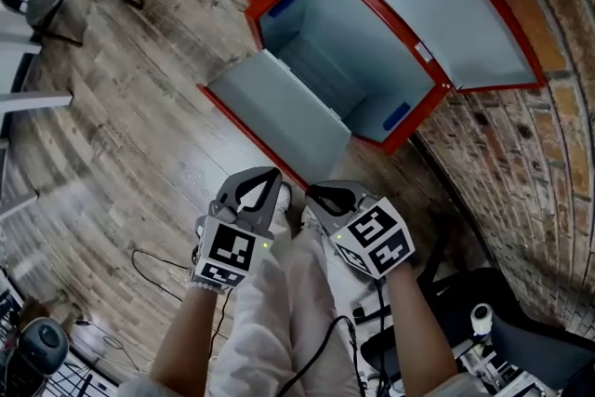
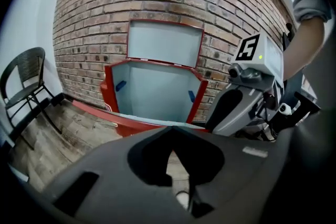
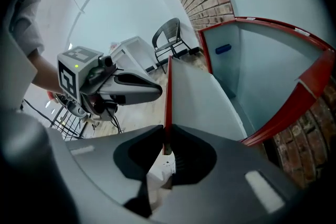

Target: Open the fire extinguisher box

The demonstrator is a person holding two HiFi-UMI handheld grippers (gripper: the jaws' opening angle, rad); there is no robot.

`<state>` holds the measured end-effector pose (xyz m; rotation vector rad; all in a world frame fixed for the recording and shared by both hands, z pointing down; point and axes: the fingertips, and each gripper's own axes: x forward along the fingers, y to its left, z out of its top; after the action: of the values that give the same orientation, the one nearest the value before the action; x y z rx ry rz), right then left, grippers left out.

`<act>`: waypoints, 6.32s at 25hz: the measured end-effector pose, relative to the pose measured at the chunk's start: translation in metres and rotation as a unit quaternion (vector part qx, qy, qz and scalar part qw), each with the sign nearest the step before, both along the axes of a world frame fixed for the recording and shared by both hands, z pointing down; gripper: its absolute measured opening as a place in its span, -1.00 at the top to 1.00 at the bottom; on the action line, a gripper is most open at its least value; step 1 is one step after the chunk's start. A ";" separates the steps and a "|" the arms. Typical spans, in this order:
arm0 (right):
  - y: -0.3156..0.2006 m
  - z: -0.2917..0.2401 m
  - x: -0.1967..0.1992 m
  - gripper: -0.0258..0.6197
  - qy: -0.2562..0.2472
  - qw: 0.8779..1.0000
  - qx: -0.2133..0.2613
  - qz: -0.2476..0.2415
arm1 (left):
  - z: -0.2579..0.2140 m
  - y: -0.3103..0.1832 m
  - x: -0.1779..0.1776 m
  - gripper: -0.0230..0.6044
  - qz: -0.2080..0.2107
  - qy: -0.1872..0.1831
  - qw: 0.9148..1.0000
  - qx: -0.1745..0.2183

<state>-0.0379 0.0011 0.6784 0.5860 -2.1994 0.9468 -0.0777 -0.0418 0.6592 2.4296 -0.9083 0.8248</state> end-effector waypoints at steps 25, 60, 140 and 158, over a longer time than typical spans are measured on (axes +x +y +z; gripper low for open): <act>0.055 0.144 -0.055 0.81 0.063 0.993 -0.100 -0.026 | 0.040 0.000 -0.059 0.93 -0.034 -0.016 0.999 0.003; 0.024 0.285 -0.029 0.73 0.284 0.957 -0.028 -0.057 | 0.088 -0.018 -0.046 0.93 -0.031 -0.011 0.999 0.009; -0.047 -0.517 0.113 0.89 0.034 0.872 0.417 0.255 | -0.515 -0.022 -0.011 0.93 0.004 0.037 0.956 0.291; -0.045 -0.514 0.115 0.89 0.048 0.869 0.423 0.252 | -0.514 -0.022 -0.002 0.93 0.007 0.039 0.955 0.292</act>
<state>0.0775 -0.0442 0.1647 1.6286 -2.3440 0.0921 -0.0792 -0.0634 0.1454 2.9413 -1.2439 0.5017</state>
